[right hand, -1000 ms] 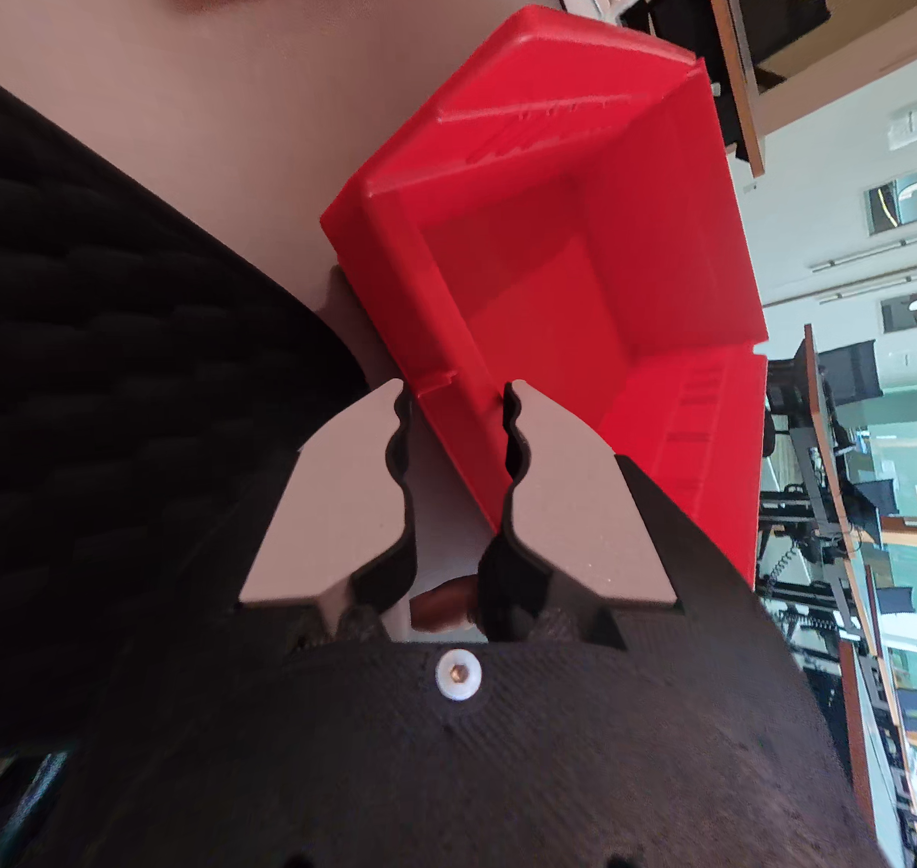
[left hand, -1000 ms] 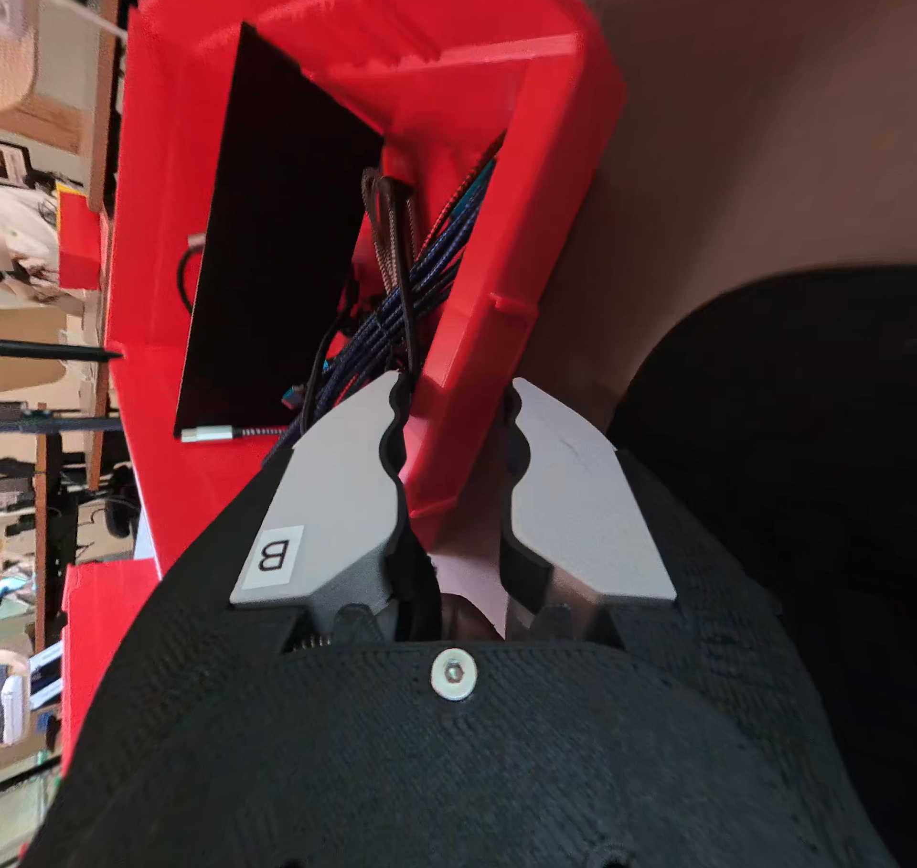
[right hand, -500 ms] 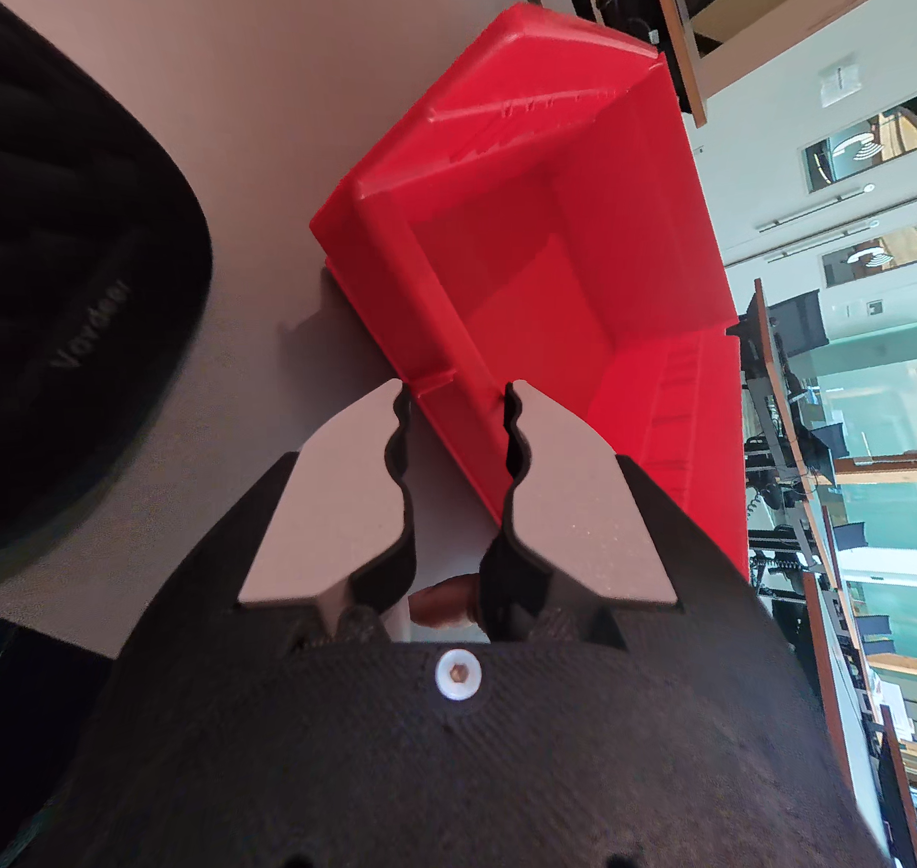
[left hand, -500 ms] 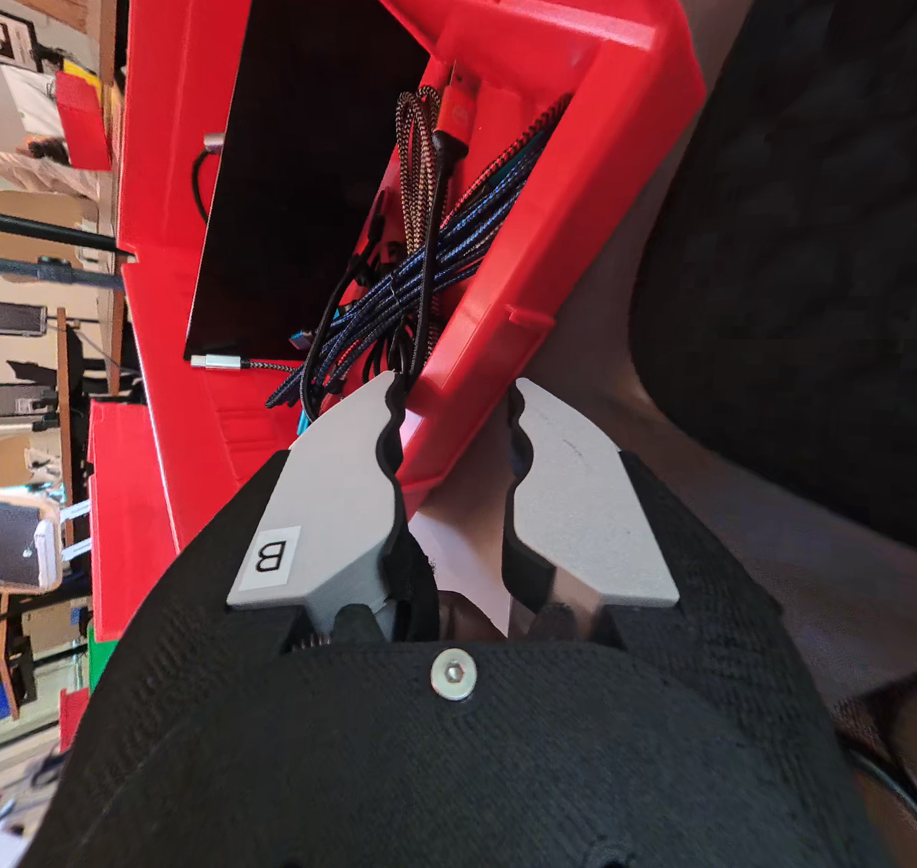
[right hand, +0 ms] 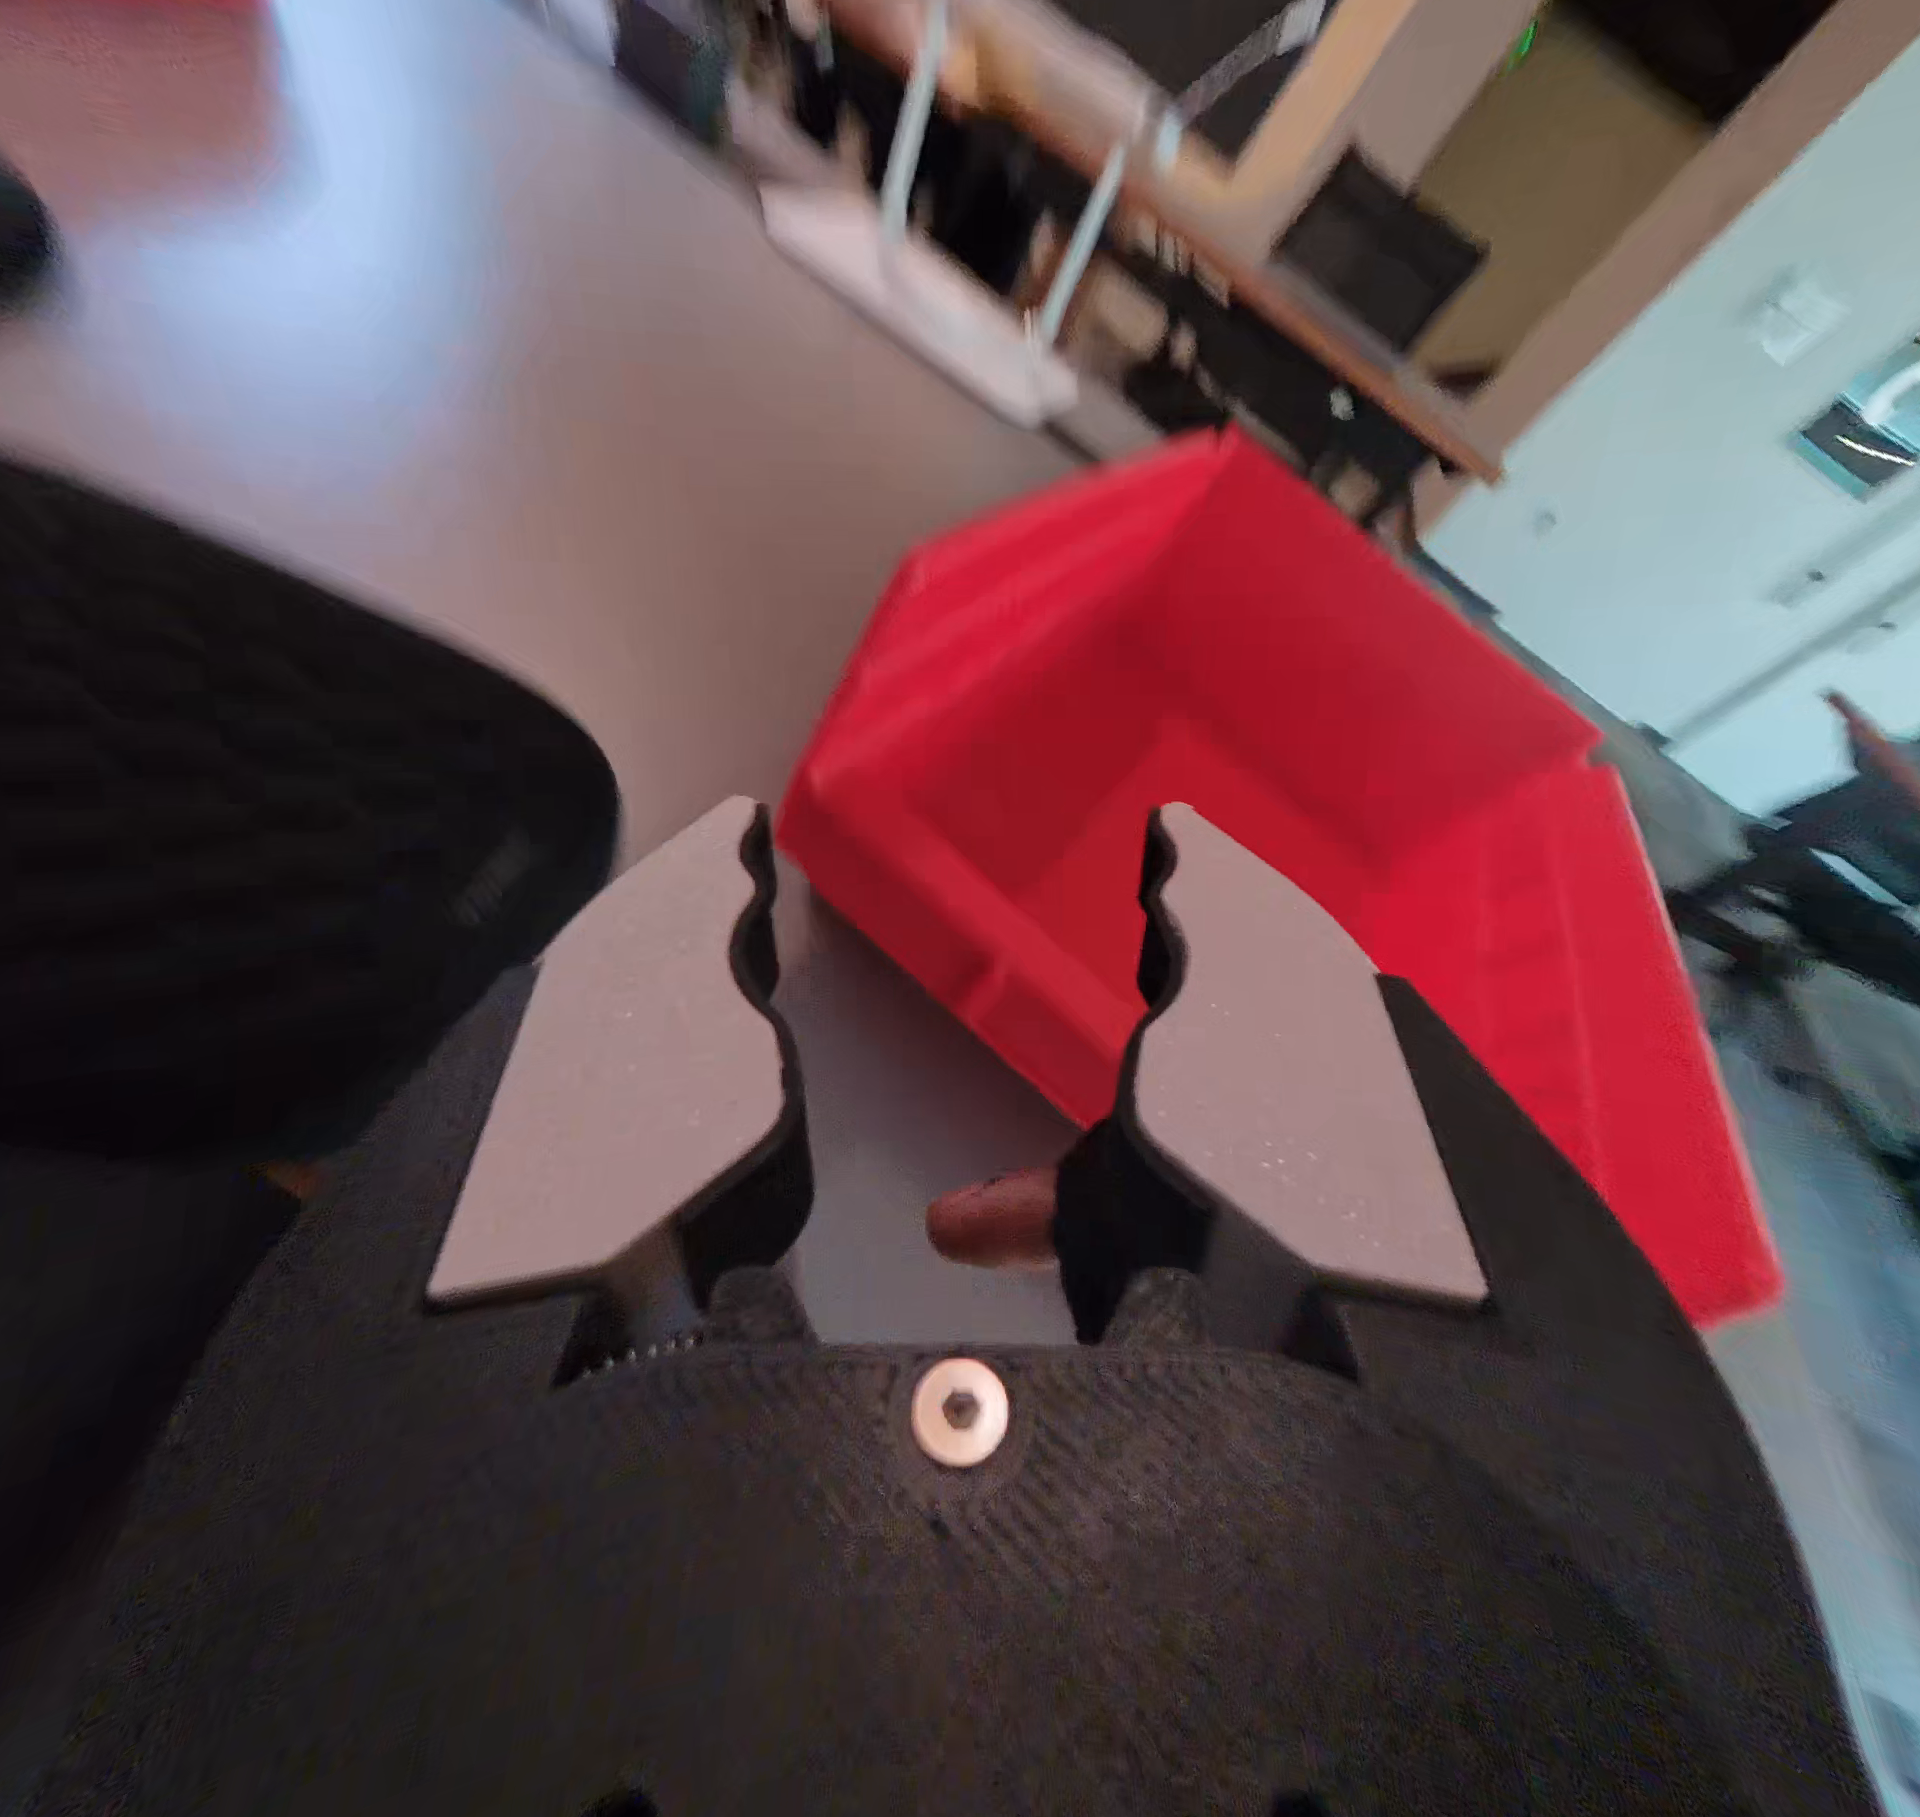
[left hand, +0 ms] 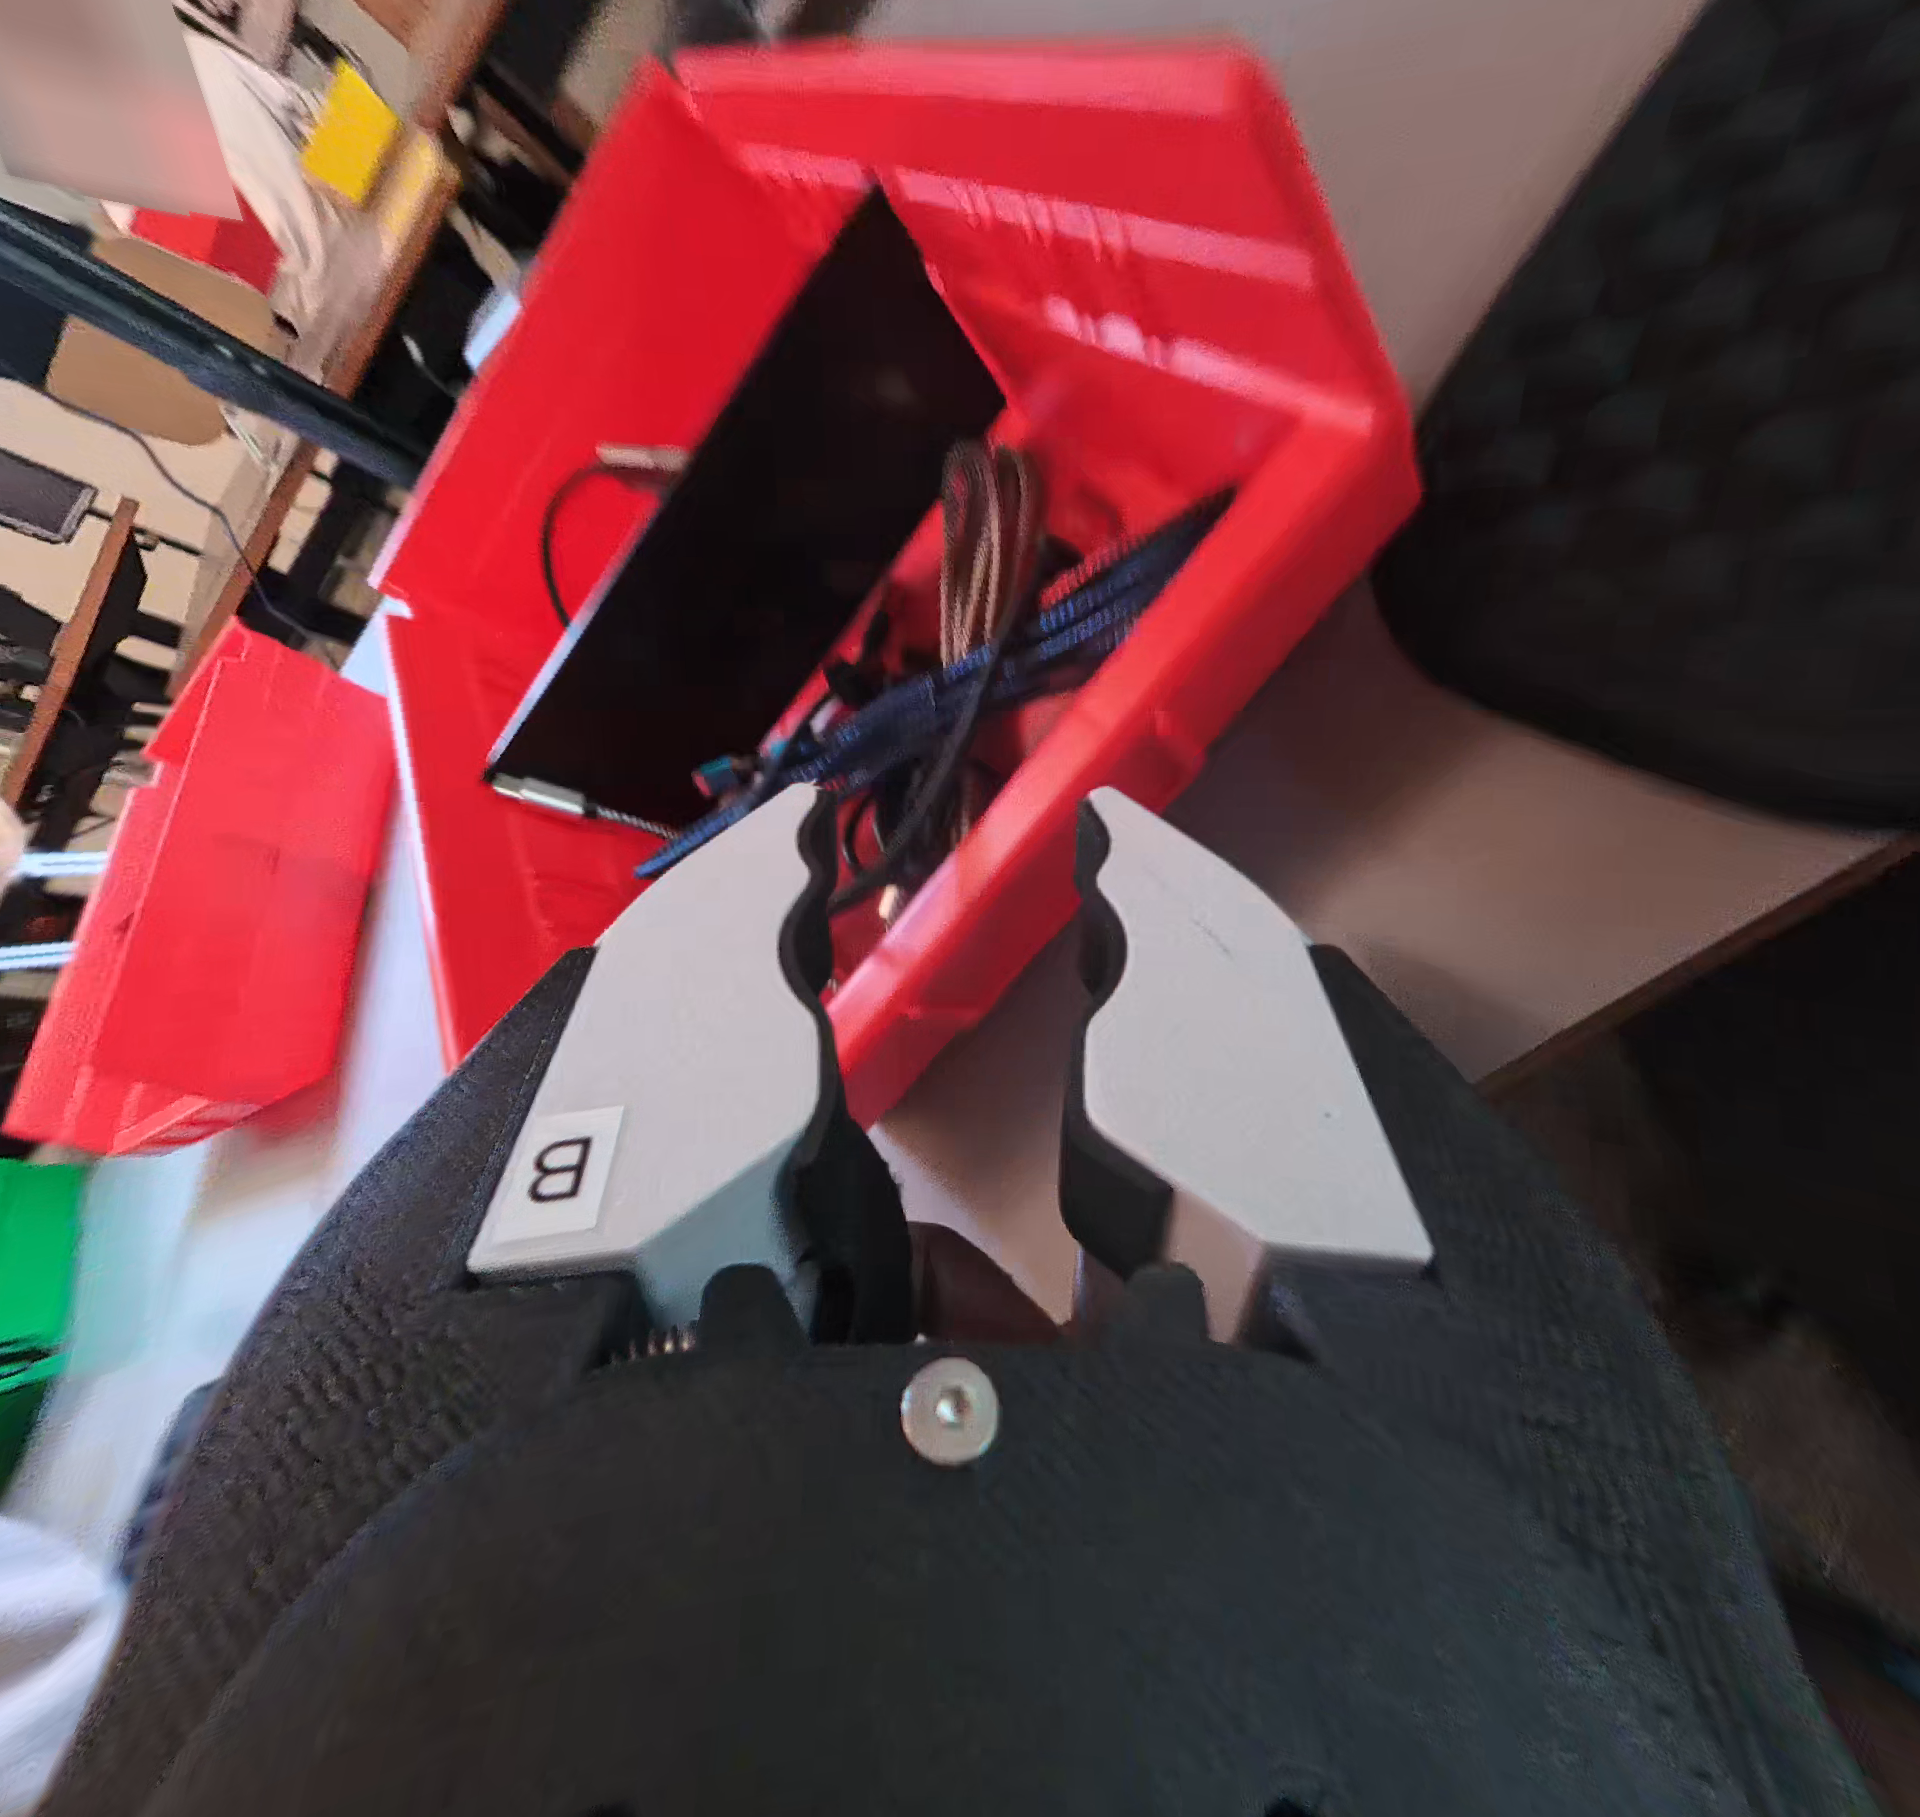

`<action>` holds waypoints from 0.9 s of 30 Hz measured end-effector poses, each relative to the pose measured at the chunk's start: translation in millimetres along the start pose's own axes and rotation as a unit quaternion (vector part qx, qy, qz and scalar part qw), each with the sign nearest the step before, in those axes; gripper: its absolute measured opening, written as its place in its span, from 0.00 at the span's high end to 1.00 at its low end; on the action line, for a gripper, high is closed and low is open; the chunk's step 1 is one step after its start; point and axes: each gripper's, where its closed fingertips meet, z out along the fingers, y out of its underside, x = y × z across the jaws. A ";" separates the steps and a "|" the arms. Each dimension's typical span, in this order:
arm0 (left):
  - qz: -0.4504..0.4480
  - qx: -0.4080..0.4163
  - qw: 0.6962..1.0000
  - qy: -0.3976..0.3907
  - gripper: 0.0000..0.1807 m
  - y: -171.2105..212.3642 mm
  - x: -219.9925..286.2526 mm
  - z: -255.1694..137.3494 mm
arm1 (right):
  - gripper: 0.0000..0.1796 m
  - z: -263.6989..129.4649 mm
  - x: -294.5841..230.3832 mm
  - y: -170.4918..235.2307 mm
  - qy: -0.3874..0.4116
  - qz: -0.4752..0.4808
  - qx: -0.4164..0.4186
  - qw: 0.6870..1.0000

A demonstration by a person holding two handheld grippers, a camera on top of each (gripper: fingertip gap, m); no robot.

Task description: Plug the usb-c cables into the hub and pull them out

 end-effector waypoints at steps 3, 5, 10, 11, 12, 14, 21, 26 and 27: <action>-0.099 0.110 0.989 -0.001 0.74 -41.1 -14.6 -22.9 | 0.48 -13.6 -6.4 -56.7 -0.052 0.129 0.176 0.975; -0.174 0.169 0.970 -0.003 0.71 -68.3 -26.1 -31.3 | 0.44 -21.2 -9.9 -91.6 -0.084 0.213 0.283 0.931; -0.317 0.192 0.929 -0.014 0.66 -105.7 -71.4 -22.3 | 0.45 -2.1 -43.5 -139.4 -0.148 0.346 0.392 0.839; -0.342 0.186 0.921 -0.015 0.65 -109.5 -84.3 -17.4 | 0.45 8.5 -56.9 -140.4 -0.159 0.357 0.386 0.836; -0.361 0.188 0.914 -0.004 0.65 -115.9 -94.8 -11.6 | 0.46 20.9 -71.7 -138.0 -0.171 0.362 0.370 0.838; -0.382 0.179 0.906 0.033 0.66 -125.8 -110.0 8.8 | 0.45 44.9 -100.0 -126.9 -0.190 0.359 0.327 0.853; -0.349 -0.088 0.925 0.122 0.67 -85.7 -112.5 130.9 | 0.55 45.6 -91.4 -122.4 -0.158 0.363 0.329 0.857; -0.336 -0.254 0.900 0.114 0.68 -36.1 -112.3 186.2 | 0.56 46.2 -95.4 -123.2 -0.158 0.348 0.327 0.865; -0.337 -0.271 0.895 0.111 0.68 -29.5 -112.0 193.8 | 0.56 46.4 -95.0 -122.9 -0.157 0.349 0.327 0.864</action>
